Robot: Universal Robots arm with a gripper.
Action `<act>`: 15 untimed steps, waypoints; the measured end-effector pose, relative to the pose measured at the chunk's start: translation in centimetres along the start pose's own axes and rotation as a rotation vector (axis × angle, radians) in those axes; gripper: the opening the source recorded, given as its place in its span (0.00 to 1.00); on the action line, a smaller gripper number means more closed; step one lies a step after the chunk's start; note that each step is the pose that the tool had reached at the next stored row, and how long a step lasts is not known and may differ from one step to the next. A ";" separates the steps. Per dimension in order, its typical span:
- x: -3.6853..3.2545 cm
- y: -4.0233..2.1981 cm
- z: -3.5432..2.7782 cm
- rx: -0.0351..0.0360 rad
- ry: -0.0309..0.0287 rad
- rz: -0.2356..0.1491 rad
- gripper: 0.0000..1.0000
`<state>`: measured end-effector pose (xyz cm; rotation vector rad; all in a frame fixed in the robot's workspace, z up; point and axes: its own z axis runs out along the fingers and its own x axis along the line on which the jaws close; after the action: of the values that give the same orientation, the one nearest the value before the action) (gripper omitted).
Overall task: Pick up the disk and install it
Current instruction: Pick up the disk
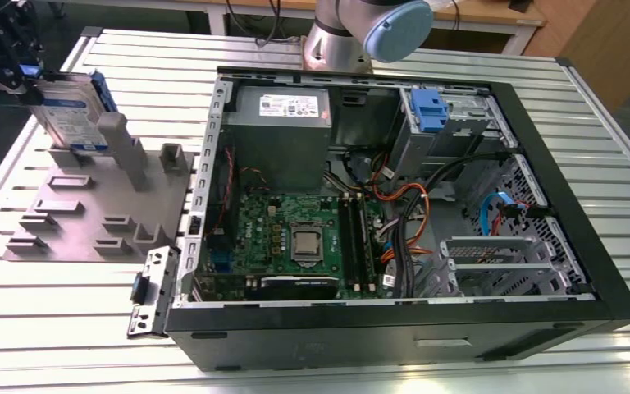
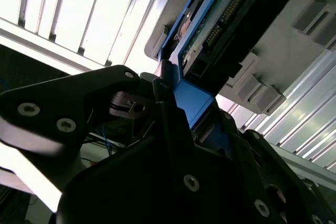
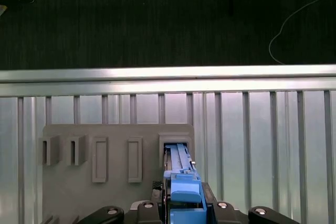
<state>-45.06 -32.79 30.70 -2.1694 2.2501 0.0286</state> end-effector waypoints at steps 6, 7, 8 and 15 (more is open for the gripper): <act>-0.02 0.00 -0.62 0.0001 -0.0001 0.000 0.36; -0.02 0.00 -0.74 0.0001 0.0000 0.000 0.36; -0.02 0.00 -0.86 0.0000 0.0000 0.000 0.36; -0.04 0.00 -1.44 0.0001 0.0000 0.000 0.36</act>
<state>-45.06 -32.79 32.14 -2.1693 2.2501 0.0285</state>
